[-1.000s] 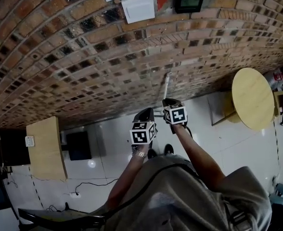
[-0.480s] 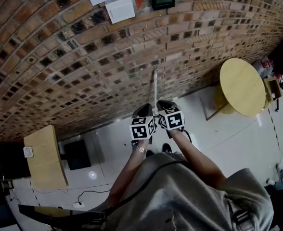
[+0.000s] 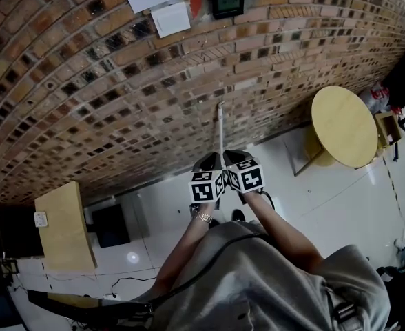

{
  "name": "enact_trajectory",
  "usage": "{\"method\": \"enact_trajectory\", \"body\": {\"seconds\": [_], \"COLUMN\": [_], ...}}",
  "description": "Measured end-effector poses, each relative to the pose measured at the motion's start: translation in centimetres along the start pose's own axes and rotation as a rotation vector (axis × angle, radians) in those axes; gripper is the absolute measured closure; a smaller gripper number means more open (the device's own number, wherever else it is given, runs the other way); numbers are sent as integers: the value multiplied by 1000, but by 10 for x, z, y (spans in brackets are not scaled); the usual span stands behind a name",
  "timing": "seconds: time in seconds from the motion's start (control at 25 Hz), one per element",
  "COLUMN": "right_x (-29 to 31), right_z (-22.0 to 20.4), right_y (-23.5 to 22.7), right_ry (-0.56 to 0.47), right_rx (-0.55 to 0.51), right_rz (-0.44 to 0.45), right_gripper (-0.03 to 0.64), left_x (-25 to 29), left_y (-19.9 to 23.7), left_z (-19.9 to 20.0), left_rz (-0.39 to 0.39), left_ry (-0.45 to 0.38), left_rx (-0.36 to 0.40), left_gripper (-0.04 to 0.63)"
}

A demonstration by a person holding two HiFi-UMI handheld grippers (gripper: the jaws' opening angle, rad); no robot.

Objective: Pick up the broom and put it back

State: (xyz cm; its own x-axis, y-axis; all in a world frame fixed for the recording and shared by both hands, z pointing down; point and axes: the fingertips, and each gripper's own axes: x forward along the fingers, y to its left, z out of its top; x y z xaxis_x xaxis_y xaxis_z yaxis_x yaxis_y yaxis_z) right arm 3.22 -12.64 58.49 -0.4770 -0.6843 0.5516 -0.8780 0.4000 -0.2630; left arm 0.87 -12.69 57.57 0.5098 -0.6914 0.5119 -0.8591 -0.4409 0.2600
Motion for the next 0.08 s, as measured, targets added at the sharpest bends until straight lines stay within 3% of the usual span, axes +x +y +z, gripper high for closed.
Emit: {"method": "enact_trajectory", "body": {"seconds": [0.08], "right_x": [-5], "right_z": [0], "right_y": [1], "right_ry": [-7], "right_rx": [4], "right_rz": [9], "right_gripper": [643], "left_x": [-1], "left_y": [-4], "left_z": [0], "left_rz": [-4], "left_ry": [0], "left_rx": [1], "left_gripper": [624]}}
